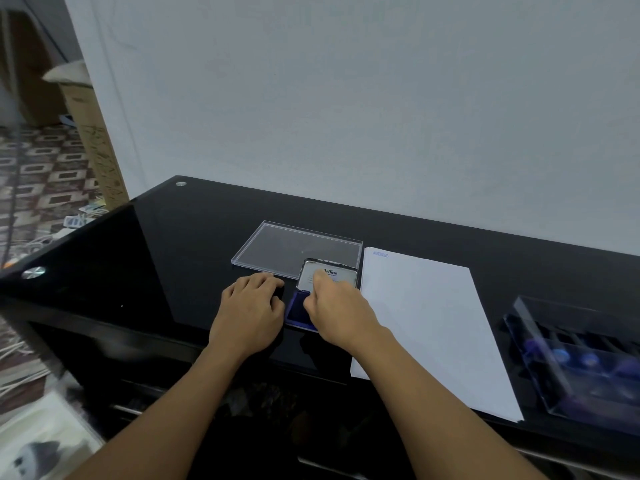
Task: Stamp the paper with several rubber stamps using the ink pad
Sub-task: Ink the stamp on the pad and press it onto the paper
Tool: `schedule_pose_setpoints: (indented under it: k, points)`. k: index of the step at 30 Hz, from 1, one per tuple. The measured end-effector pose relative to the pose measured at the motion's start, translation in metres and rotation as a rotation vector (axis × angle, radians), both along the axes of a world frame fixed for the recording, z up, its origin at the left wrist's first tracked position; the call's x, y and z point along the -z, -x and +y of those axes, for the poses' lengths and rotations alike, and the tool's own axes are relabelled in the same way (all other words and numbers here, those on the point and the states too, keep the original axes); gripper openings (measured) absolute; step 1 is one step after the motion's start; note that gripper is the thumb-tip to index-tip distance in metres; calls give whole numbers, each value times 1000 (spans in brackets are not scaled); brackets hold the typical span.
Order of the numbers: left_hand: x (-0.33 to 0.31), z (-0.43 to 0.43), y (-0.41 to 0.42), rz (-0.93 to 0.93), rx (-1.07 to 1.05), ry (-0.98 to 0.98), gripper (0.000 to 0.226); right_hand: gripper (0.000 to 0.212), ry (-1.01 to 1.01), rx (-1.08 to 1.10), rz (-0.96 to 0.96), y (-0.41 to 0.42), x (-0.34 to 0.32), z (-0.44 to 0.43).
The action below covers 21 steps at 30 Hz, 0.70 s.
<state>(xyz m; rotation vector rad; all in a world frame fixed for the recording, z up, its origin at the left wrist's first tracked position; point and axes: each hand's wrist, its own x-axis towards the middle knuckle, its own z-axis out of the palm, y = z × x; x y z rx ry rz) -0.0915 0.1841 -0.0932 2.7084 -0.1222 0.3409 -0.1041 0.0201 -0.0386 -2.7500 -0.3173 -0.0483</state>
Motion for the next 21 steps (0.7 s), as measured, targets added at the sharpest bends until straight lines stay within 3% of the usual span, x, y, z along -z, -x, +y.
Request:
schedule_pose_setpoints:
  k: [21]
  points:
    - [1,0,0,0,9,3,39,15,11,-2,-36,-1,3,0]
